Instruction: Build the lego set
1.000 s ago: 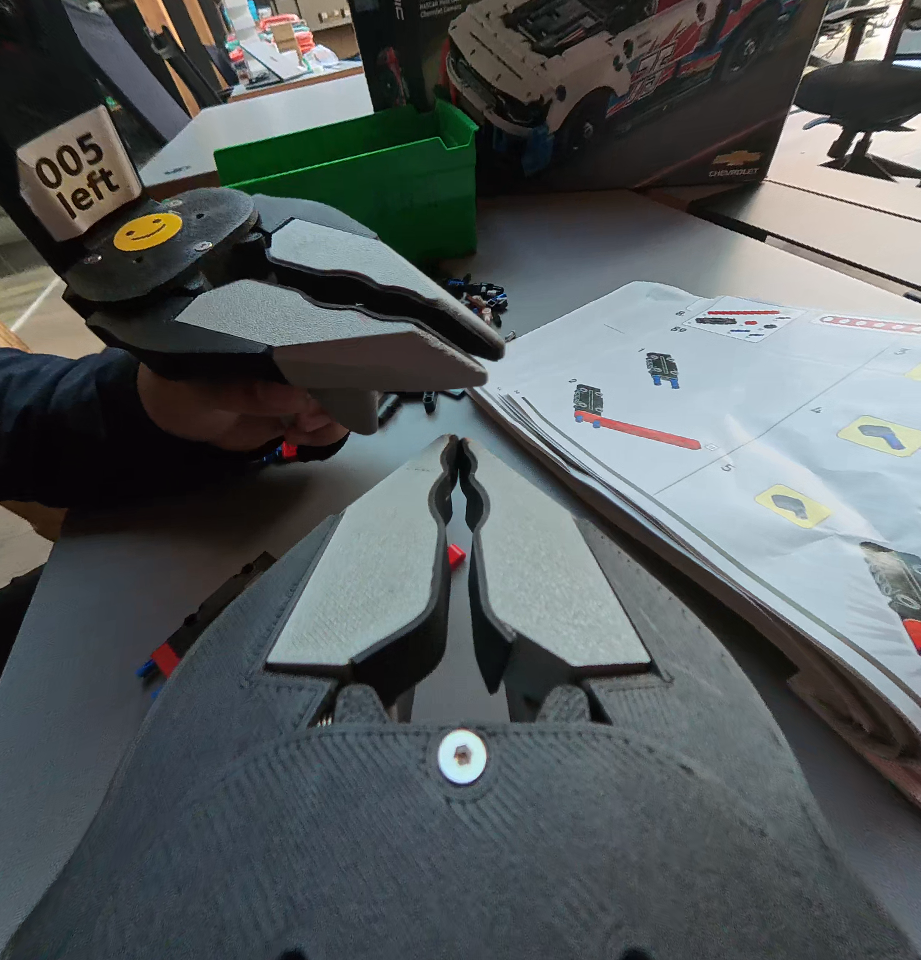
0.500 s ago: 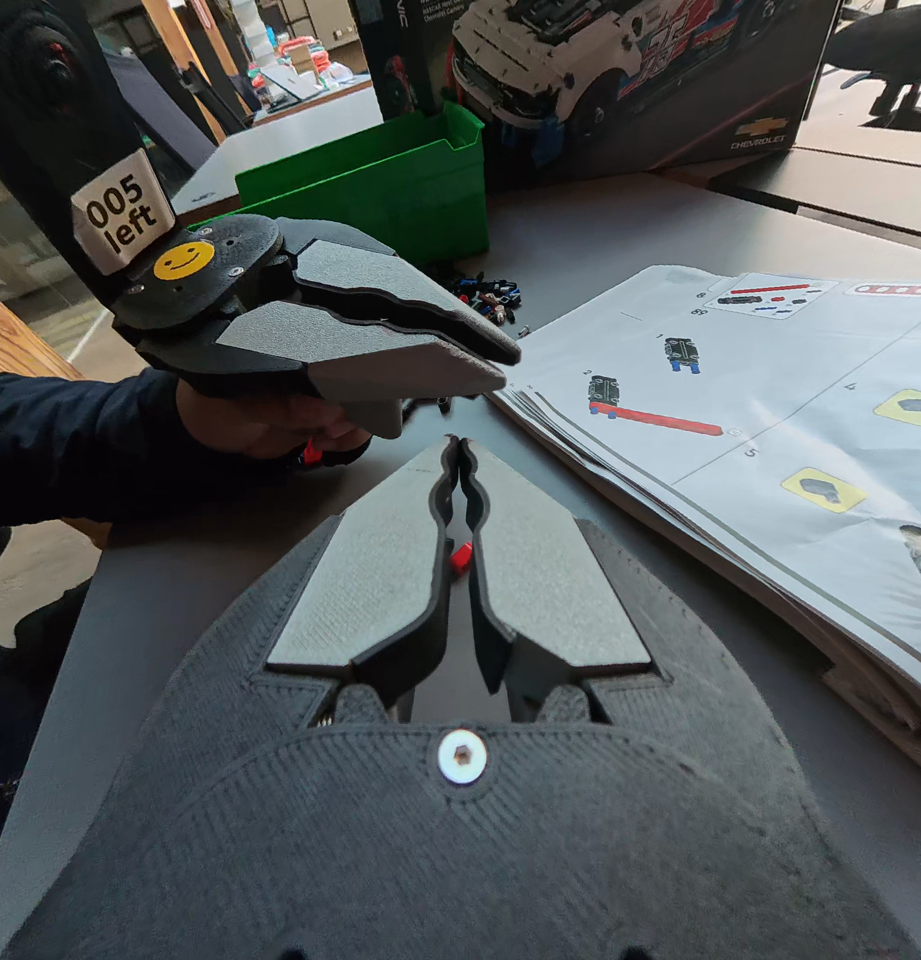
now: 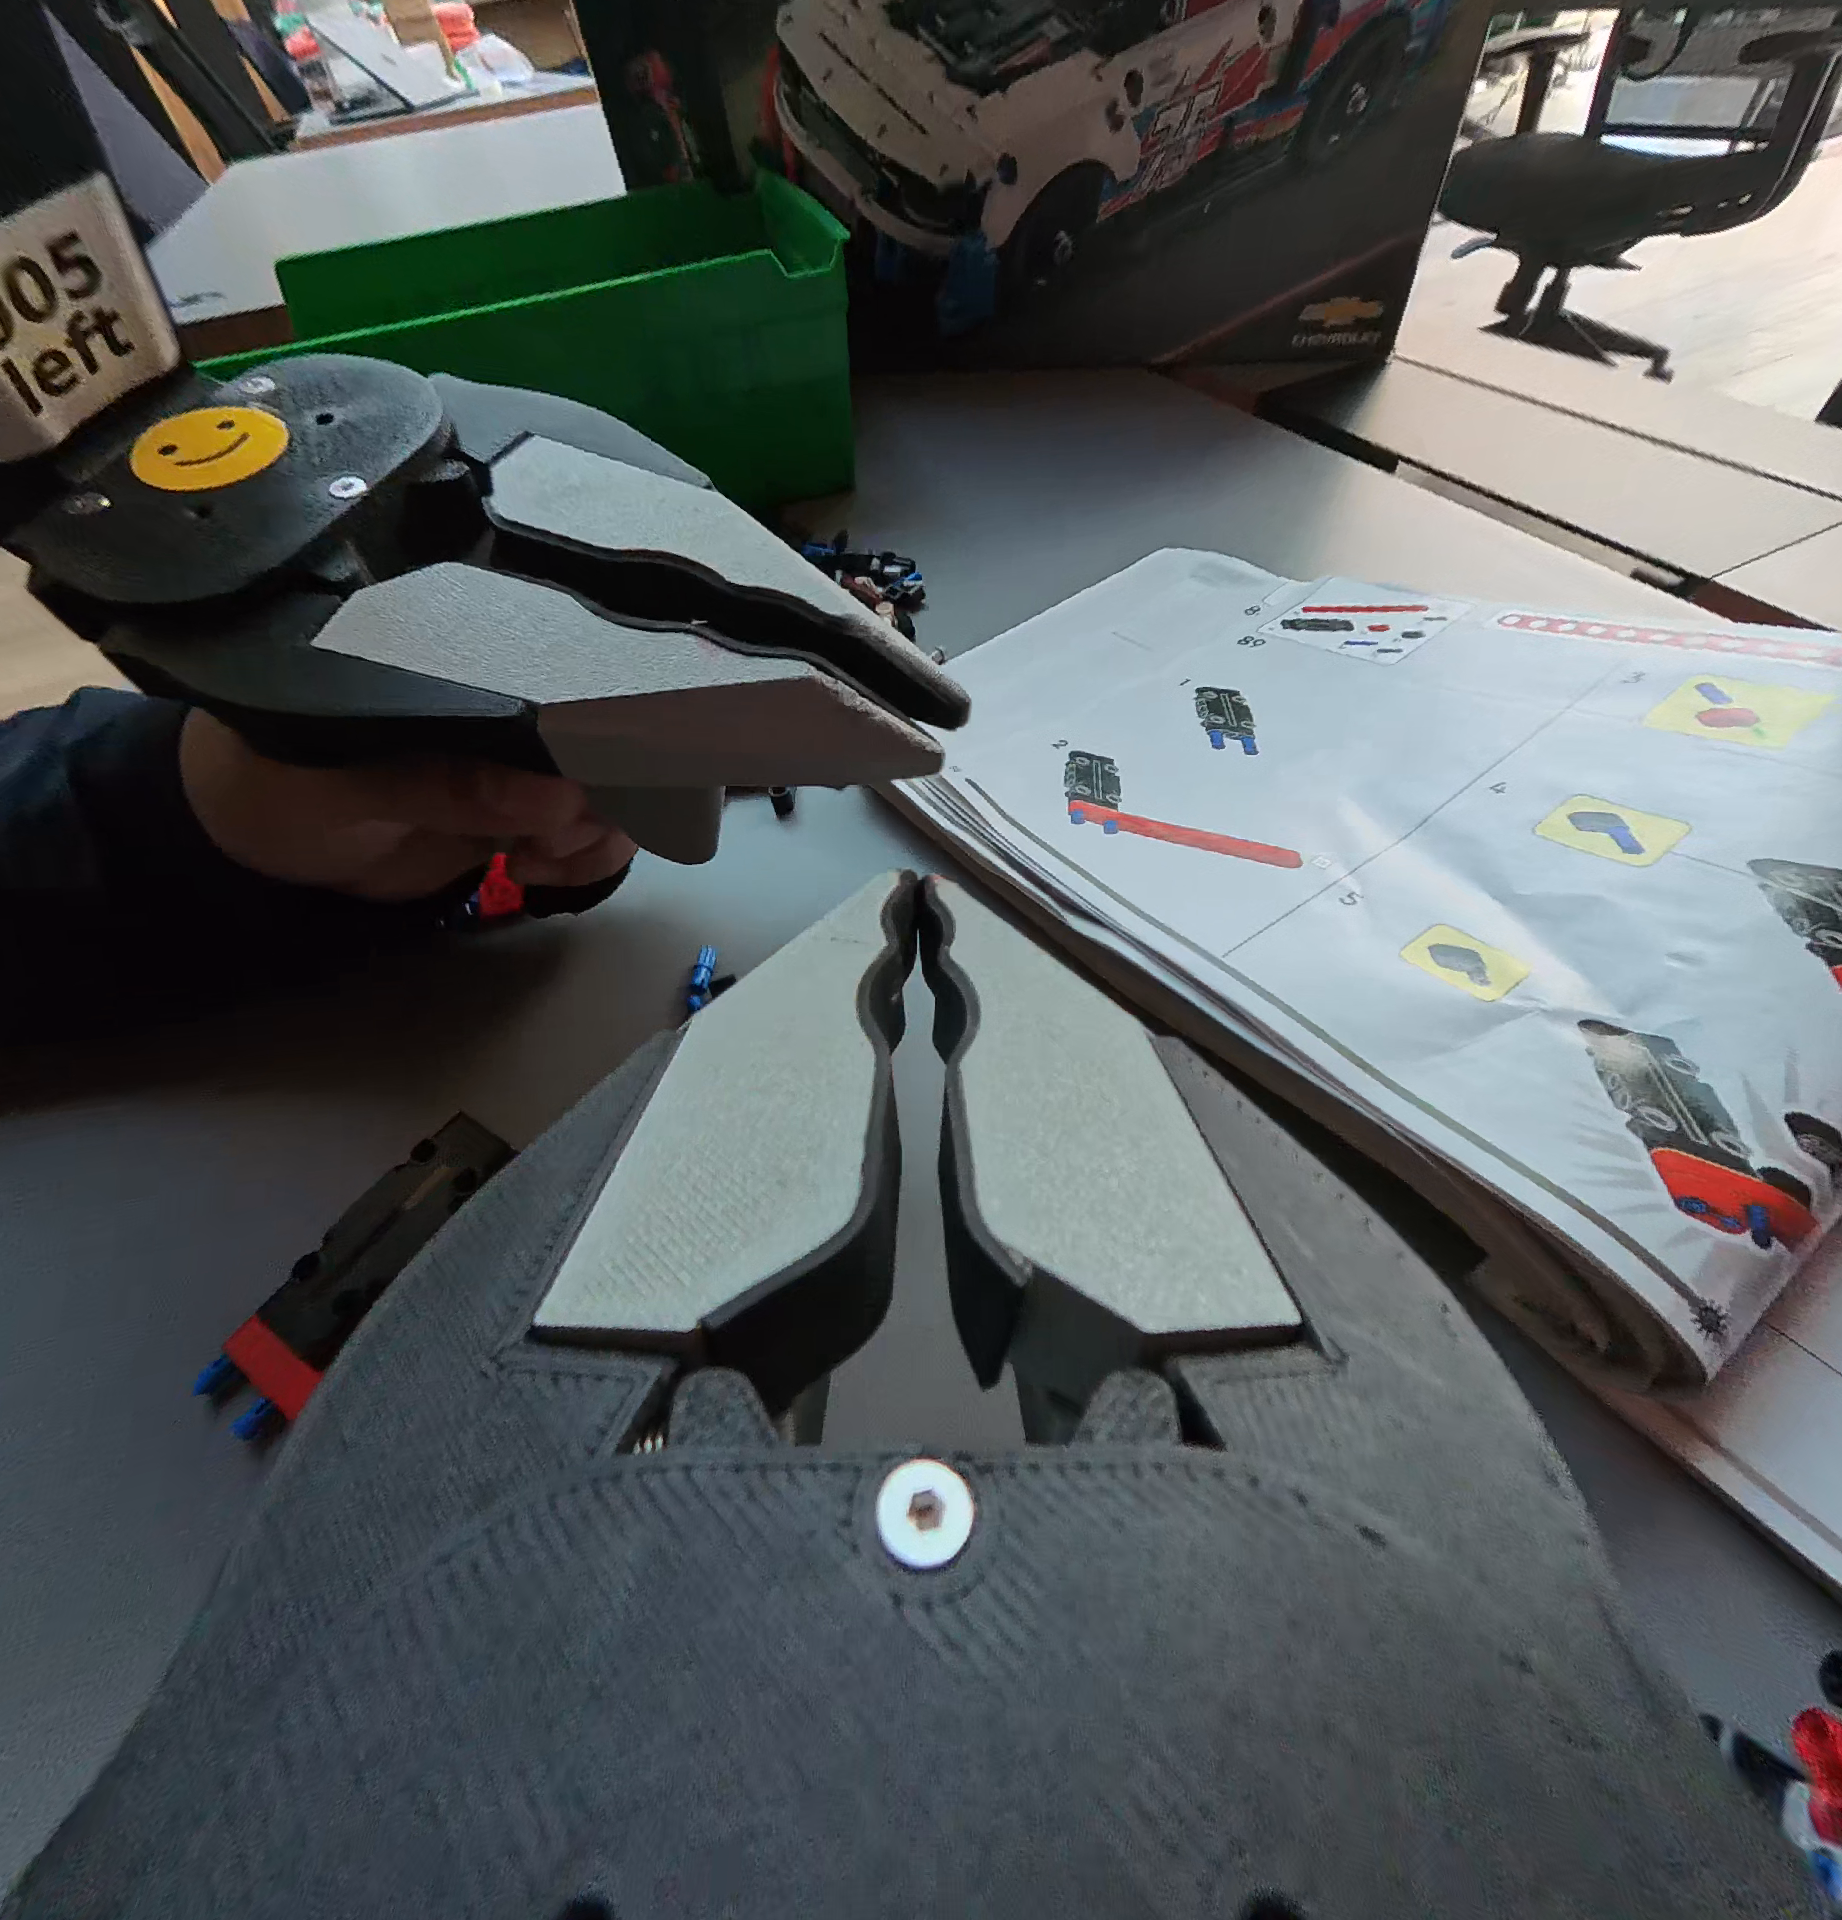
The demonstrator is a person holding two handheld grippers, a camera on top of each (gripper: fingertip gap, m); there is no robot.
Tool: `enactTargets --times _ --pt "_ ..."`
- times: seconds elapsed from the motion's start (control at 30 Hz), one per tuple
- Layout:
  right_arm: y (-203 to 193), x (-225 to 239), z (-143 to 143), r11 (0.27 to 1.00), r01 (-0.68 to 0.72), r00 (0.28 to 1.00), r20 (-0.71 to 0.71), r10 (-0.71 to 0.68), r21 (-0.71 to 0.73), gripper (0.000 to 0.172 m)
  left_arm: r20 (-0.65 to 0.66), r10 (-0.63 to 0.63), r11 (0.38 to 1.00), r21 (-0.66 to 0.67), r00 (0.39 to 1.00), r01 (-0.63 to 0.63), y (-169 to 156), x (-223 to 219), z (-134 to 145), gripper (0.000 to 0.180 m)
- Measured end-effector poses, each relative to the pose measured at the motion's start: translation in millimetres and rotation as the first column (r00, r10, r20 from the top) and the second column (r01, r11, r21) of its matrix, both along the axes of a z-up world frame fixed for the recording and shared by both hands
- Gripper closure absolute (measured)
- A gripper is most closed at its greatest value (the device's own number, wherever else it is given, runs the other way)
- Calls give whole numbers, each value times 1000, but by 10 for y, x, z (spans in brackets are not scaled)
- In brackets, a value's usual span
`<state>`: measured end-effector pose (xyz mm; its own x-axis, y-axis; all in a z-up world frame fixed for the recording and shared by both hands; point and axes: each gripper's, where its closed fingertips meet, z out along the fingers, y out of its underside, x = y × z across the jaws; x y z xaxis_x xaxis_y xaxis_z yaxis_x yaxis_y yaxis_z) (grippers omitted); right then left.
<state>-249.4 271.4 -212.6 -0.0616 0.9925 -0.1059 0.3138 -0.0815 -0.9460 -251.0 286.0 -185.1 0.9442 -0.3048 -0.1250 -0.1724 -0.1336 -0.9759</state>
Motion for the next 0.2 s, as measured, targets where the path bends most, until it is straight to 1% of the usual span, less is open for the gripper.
enactTargets --times 0.1,0.2 --pt "-6 36 149 1000 -13 997 -80 12 -9 172 4 -1 1000 6 1000 1 -8 -5 24 176" --pt "-41 31 131 998 -43 996 -75 40 -44 172 5 3 1000 16 1000 -3 -16 -17 54 176"
